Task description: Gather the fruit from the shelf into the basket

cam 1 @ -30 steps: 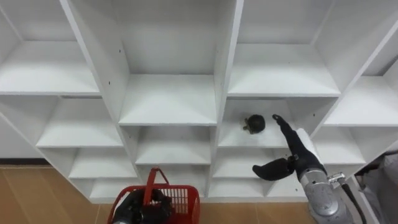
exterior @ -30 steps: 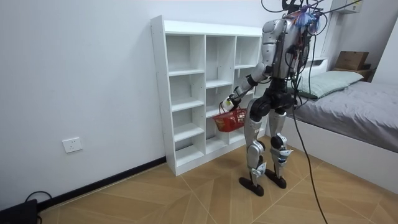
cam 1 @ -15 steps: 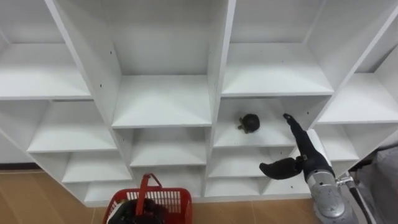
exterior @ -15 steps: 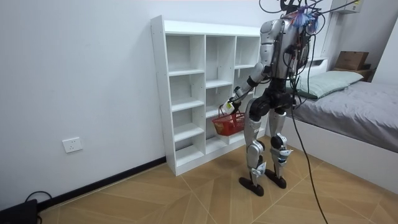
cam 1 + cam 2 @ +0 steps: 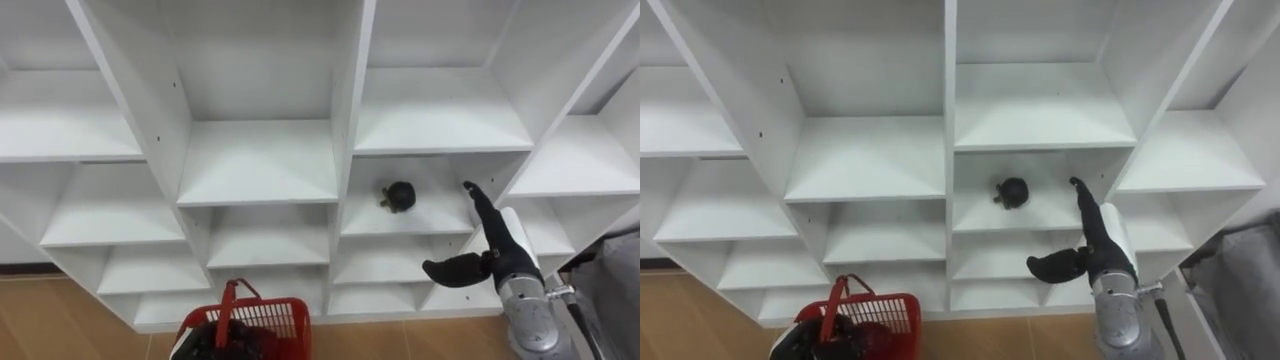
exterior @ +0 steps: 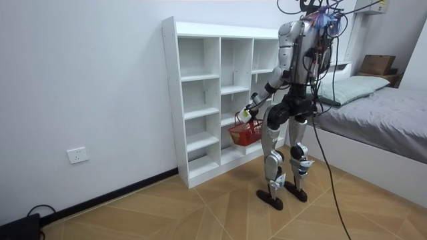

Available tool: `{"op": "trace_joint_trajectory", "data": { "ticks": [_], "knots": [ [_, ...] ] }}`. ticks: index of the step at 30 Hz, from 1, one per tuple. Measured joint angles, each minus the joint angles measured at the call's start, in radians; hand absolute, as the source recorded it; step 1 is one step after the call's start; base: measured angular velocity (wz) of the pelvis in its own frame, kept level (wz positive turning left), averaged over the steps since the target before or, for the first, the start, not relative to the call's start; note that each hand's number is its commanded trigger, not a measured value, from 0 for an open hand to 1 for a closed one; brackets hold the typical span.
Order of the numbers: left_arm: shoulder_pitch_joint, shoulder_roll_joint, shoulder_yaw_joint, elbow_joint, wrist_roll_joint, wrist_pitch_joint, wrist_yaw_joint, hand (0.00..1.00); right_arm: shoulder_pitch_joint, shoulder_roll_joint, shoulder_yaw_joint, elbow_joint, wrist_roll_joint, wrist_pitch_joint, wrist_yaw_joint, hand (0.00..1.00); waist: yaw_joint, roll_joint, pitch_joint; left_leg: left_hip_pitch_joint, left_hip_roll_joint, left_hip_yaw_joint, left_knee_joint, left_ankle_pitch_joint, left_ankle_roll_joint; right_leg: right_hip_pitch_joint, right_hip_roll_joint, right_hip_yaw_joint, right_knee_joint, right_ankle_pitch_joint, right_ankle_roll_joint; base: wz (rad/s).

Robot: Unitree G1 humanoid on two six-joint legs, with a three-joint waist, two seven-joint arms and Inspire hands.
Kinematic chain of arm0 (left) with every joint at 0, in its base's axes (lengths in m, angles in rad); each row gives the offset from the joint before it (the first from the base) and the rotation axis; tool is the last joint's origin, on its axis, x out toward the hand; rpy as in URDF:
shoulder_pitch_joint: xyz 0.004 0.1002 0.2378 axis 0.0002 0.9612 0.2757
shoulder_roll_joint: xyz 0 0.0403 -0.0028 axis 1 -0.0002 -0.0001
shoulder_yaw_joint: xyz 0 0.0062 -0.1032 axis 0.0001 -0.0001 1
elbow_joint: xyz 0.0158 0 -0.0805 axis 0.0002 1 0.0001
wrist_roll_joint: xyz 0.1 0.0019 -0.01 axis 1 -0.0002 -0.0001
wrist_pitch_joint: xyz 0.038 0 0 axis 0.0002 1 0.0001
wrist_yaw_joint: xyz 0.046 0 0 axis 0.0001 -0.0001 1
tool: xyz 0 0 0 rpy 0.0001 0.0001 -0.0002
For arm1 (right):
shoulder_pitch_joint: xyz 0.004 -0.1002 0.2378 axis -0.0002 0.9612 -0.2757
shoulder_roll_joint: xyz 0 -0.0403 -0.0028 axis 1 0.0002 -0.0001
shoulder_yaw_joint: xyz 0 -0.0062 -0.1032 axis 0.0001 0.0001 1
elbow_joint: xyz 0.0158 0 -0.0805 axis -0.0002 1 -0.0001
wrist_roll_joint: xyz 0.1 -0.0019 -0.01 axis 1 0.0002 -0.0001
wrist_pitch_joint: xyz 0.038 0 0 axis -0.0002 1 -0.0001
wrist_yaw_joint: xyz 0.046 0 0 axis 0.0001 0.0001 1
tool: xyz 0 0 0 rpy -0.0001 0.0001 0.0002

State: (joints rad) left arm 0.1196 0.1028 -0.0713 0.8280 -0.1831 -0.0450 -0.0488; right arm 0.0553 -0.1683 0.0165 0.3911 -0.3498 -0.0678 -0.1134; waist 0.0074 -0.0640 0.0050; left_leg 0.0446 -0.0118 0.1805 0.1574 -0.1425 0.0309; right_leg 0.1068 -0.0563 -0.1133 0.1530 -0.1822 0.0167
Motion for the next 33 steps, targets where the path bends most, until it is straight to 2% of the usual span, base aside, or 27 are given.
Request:
{"op": "trace_joint_trajectory", "data": {
  "ticks": [3,5,11,15,21,23,24,33],
  "knots": [
    [0.0,-0.003,0.004,0.014,0.0,0.0,0.0,1.0,-0.006,0.0,0.0,0.001,-0.013,-0.001,-0.007,0.0,0.0,0.0,-0.0001,-0.003,0.0,0.0,-0.002,0.0,0.0,-0.004,0.0,0.0,0.001,0.0,0.0,0.0],
    [-0.003,-0.001,0.006,0.017,0.0,0.0,0.0,1.0,-0.041,-0.001,0.0,0.044,-0.001,-0.008,-0.02,0.0,-0.003,-0.001,-0.0034,-0.026,0.001,-0.001,0.004,0.0,0.0,-0.026,0.0,-0.002,0.004,0.001,-0.002,0.0],
    [-0.015,0.005,0.011,0.036,-0.001,0.0,0.0,1.0,-0.128,0.0,0.001,0.16,0.034,-0.008,-0.066,0.0,0.001,-0.001,-0.0031,-0.072,0.003,-0.003,0.009,0.001,0.0,-0.071,0.0,-0.011,0.017,0.003,-0.002,0.01],
    [-0.024,0.007,0.007,0.041,-0.001,0.0,-0.002,1.0,-0.169,0.0,0.003,0.18,0.031,-0.008,-0.094,0.0,0.001,-0.001,-0.0028,-0.102,0.005,-0.004,0.012,0.002,0.0,-0.096,0.0,-0.021,0.019,0.003,-0.003,0.01],
    [-0.045,0.006,0.006,0.064,0.0,0.0,-0.004,1.0,-0.212,0.001,0.003,0.224,0.03,-0.008,-0.126,0.0,0.008,-0.009,0.0026,-0.134,0.005,-0.004,0.012,0.002,0.0,-0.128,-0.001,-0.025,0.019,0.004,-0.003,0.0],
    [-0.066,0.006,0.006,0.083,0.0,-0.002,-0.004,1.0,-0.213,0.0,0.003,0.225,0.036,-0.008,-0.132,0.0,0.022,-0.016,0.0109,-0.146,0.005,-0.004,0.013,0.002,0.0,-0.142,-0.002,-0.026,0.02,0.004,-0.003,0.0],
    [-0.08,0.005,0.006,0.093,0.0,-0.002,-0.004,1.0,-0.215,0.0,0.003,0.225,0.04,-0.008,-0.135,0.0,0.027,-0.02,0.0125,-0.156,0.005,-0.004,0.014,0.002,0.0,-0.151,-0.002,-0.026,0.022,0.004,-0.003,0.0],
    [-0.135,0.009,-0.028,0.107,-0.001,-0.002,0.004,1.0,-0.293,-0.002,0.065,0.302,0.051,-0.009,-0.175,0.0,0.033,-0.021,0.0142,-0.209,0.003,-0.029,0.033,0.003,0.001,-0.193,-0.003,-0.039,0.033,0.004,-0.003,0.06]
  ]
}}
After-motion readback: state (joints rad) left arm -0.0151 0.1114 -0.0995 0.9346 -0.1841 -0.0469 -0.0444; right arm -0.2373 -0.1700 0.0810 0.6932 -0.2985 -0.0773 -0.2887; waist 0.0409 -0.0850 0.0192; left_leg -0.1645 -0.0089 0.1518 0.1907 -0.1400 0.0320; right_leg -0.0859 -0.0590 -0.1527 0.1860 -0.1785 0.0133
